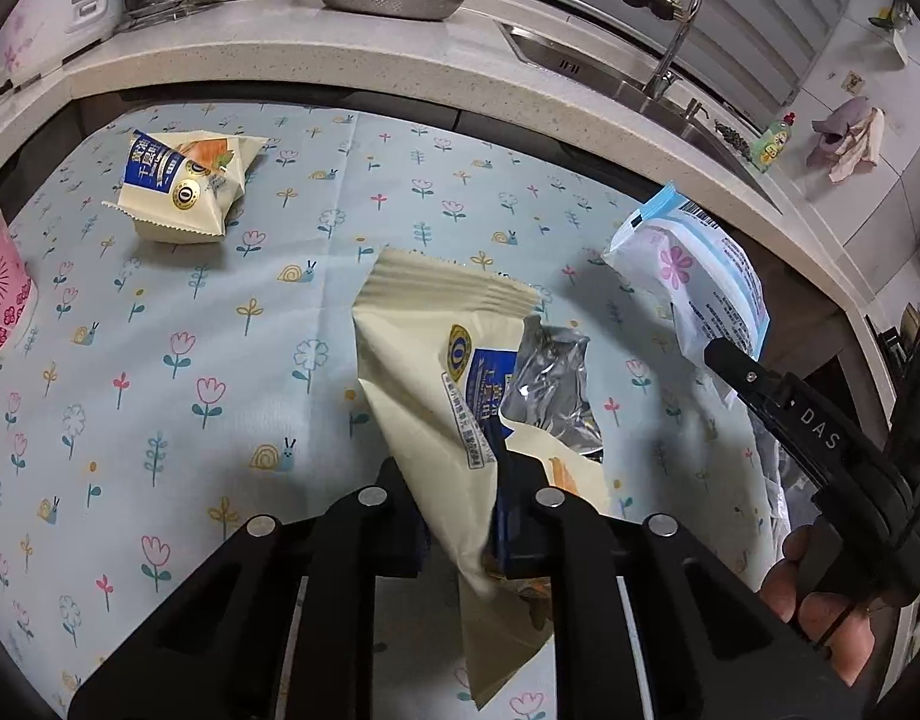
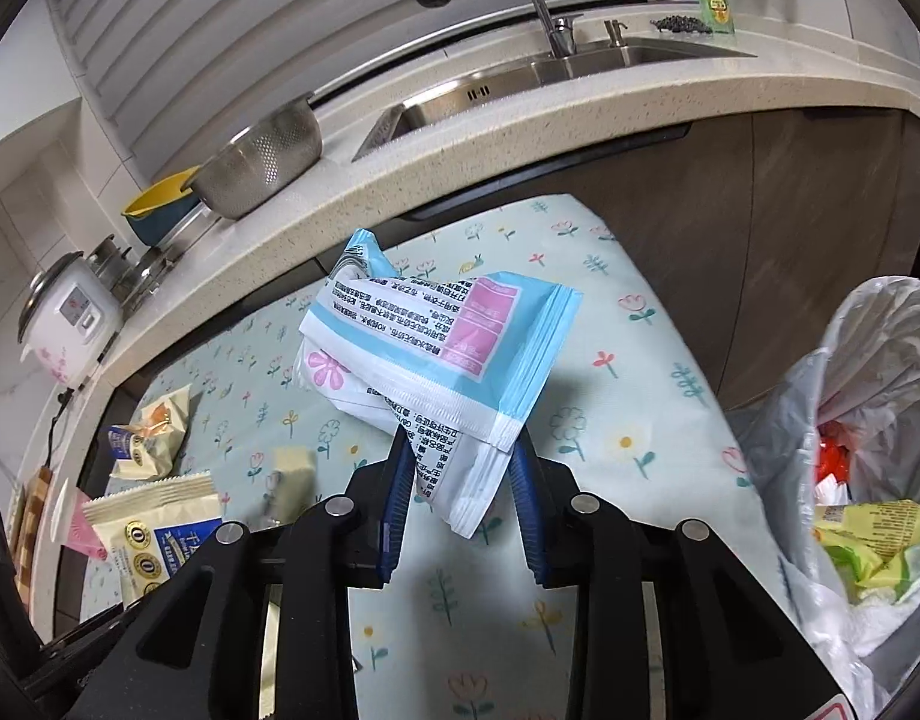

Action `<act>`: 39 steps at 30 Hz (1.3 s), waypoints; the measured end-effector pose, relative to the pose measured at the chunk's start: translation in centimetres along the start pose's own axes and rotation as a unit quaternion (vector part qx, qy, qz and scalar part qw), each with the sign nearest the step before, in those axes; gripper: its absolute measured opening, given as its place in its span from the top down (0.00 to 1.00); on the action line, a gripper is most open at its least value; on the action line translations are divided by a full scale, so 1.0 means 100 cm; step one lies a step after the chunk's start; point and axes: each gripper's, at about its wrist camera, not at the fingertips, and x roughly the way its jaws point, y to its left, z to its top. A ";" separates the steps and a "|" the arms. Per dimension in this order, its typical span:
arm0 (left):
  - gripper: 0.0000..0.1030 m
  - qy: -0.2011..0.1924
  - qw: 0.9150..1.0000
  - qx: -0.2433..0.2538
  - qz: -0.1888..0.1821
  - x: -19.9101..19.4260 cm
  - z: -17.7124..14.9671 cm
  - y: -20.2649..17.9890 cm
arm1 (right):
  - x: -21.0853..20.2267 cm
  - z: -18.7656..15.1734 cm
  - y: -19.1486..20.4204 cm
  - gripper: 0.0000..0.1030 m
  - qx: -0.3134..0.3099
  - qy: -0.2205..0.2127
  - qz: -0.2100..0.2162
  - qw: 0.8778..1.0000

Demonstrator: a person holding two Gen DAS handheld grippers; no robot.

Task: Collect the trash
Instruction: 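Grasp the yellow bread bag with the left tool while the right tool grasps the blue-white wipes packet, then carry the bread bag and wipes packet over the trash bin with both tools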

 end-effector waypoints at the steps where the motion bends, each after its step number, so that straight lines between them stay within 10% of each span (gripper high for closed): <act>1: 0.86 -0.003 1.000 0.005 -0.001 -0.004 -0.001 -0.004 | -0.008 0.000 -0.003 0.71 0.002 -0.005 0.000 1.000; 24: 0.88 -0.051 0.986 0.143 -0.074 -0.097 -0.047 -0.165 | -0.188 -0.011 -0.117 0.71 0.058 -0.101 -0.051 0.992; 39: 0.87 -0.049 0.965 0.236 -0.101 -0.089 -0.081 -0.265 | -0.229 -0.026 -0.177 0.71 0.078 -0.116 -0.091 0.986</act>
